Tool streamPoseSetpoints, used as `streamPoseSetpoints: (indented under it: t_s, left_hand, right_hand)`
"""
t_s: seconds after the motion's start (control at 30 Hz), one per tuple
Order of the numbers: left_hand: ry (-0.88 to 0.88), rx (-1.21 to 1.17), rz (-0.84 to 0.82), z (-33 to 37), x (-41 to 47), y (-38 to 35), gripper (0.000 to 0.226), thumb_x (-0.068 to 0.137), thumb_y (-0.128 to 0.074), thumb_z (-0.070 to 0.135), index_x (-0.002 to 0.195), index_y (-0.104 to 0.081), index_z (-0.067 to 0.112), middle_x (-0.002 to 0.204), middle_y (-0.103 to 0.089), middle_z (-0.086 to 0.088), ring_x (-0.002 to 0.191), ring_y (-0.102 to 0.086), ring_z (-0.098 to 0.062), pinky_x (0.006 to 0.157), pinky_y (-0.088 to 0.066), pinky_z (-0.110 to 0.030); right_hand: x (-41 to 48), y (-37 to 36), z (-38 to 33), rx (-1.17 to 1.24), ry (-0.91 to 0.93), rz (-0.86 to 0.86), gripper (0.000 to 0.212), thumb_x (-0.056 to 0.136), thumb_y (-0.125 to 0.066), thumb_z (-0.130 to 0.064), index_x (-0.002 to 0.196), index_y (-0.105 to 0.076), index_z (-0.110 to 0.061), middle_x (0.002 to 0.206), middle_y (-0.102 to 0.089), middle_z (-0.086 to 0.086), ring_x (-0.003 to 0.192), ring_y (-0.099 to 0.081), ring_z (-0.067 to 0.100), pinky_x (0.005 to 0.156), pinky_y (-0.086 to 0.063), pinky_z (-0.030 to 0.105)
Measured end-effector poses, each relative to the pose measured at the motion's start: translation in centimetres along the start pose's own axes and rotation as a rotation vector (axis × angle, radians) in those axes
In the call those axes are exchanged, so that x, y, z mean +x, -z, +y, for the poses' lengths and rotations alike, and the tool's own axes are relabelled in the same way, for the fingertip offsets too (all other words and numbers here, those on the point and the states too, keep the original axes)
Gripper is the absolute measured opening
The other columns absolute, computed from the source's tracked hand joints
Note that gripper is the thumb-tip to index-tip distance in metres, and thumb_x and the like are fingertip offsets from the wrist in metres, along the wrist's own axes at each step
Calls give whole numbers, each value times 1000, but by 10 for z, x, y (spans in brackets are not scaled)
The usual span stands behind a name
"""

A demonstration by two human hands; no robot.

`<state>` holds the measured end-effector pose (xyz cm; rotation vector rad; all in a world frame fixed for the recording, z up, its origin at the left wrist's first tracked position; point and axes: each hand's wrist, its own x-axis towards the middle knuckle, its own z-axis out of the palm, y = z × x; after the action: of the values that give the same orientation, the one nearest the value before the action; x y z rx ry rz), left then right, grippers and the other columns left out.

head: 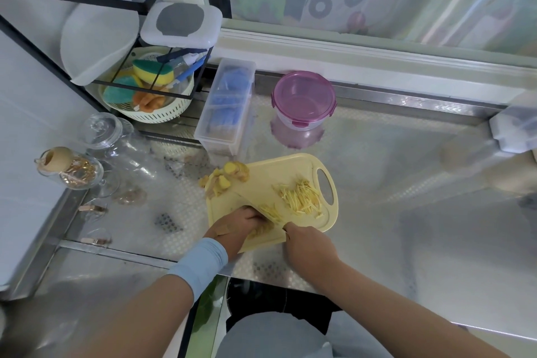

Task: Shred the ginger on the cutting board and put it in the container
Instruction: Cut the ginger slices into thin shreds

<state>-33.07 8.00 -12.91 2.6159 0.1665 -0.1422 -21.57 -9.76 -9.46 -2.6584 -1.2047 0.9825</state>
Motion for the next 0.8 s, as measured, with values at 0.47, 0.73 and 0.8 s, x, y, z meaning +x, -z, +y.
streamPoseSetpoints:
  t_s: [0.47,0.73,0.8]
  left_hand:
    - [11,-23,11,-1,0,-1,50,83,-65,2,130,-61,20,139,-51,2,127,-45,-16,103,-42,-28]
    - [22,-20,2,-2,-1,-2,53,76,-70,3,125,-65,21,128,-57,1,116,-52,-18,87,-53,-33]
    - [23,-15,-8,-4,-2,-3,57,73,-72,3,125,-64,23,128,-56,4,116,-52,-17,86,-54,-32]
  right_hand:
    - [-1,8,-3,-3,5,-19,14,94,-40,-7,95,-40,-21,74,-53,2,63,-54,24,50,-40,32]
    - [18,8,-15,-10,6,-45,14,92,-39,-3,98,-44,-15,77,-48,5,69,-52,30,58,-43,36]
    - [19,9,-16,-4,16,-40,14,92,-39,-3,96,-42,-16,74,-45,3,68,-51,29,57,-42,36]
